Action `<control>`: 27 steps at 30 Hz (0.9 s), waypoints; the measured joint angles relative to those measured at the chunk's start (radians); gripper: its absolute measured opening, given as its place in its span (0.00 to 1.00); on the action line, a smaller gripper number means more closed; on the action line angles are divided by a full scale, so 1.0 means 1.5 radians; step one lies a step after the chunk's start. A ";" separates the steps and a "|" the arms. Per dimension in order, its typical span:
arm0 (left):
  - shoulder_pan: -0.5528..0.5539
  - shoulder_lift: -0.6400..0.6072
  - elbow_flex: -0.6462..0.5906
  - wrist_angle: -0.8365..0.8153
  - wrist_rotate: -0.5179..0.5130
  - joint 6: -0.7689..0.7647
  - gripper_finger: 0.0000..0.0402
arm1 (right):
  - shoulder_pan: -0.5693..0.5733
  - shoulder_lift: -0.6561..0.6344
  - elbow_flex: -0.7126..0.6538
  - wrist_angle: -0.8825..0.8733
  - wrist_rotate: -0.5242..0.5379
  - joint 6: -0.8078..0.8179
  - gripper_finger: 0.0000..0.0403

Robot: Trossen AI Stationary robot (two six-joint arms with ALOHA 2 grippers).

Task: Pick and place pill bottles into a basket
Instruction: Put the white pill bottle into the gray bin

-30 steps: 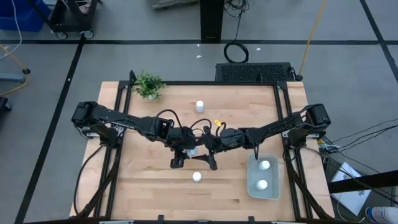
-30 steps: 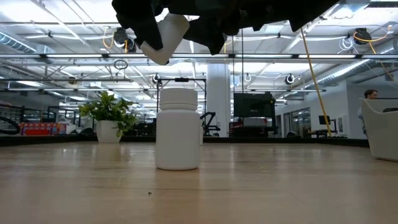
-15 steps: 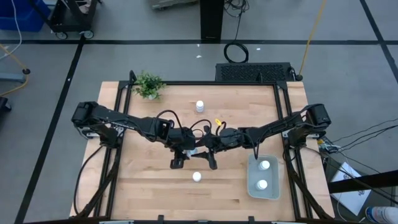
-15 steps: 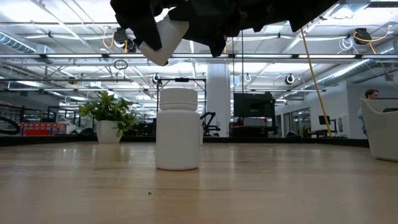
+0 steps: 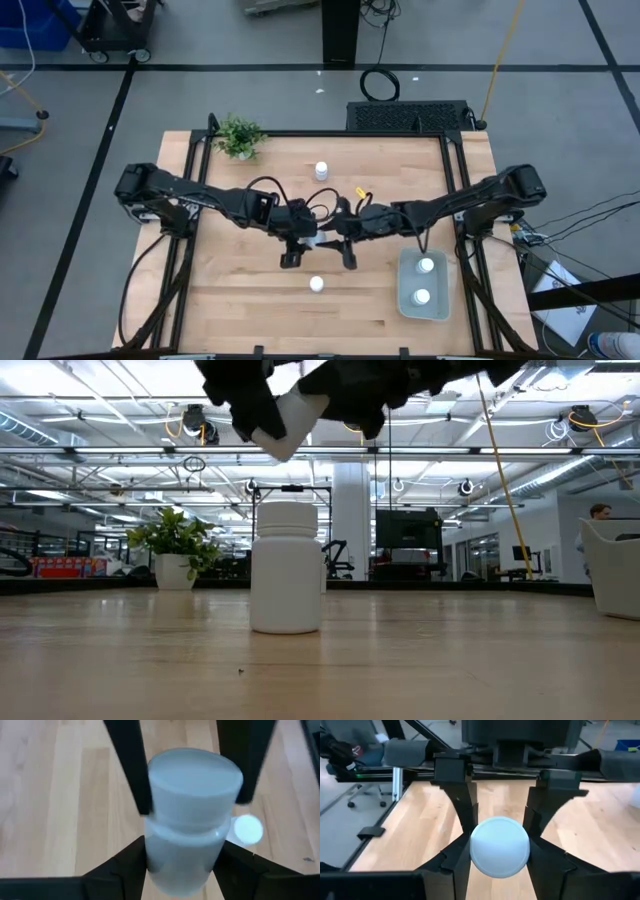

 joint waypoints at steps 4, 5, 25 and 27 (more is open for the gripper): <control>-0.011 -0.006 -0.002 -0.012 -0.025 0.014 0.55 | 0.022 -0.056 -0.001 -0.103 0.018 0.018 0.36; -0.015 -0.007 -0.004 -0.012 -0.042 0.015 0.56 | 0.032 -0.070 -0.001 -0.127 0.041 0.019 0.36; -0.083 -0.184 -0.285 0.525 -0.130 0.078 0.66 | 0.225 -0.286 0.004 -0.560 0.315 0.290 0.36; -0.084 -0.214 -0.348 0.583 -0.126 0.073 0.66 | 0.233 -0.279 0.024 -0.605 0.316 0.320 0.36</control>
